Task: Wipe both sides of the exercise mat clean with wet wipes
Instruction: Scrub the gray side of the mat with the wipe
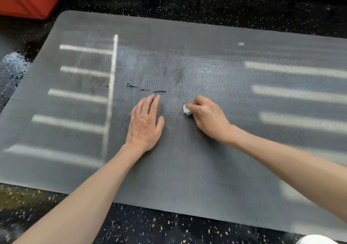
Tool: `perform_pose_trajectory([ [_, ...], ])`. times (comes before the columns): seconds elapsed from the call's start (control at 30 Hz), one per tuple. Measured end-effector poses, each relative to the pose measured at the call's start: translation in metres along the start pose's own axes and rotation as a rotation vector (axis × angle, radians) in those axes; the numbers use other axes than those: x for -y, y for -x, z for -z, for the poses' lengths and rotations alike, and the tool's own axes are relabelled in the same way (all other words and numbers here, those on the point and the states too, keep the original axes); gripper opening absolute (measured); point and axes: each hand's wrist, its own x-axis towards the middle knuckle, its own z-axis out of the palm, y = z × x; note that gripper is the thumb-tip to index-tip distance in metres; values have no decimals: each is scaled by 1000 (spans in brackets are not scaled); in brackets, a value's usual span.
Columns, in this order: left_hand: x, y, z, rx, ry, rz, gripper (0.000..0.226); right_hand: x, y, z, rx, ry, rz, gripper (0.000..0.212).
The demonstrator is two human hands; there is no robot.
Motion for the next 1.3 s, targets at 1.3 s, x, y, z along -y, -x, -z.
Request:
perform_pose_trajectory([
  [1.3,-15,-165,-21,11,-73,64,63,-119,-143,15,62,17,159,29],
])
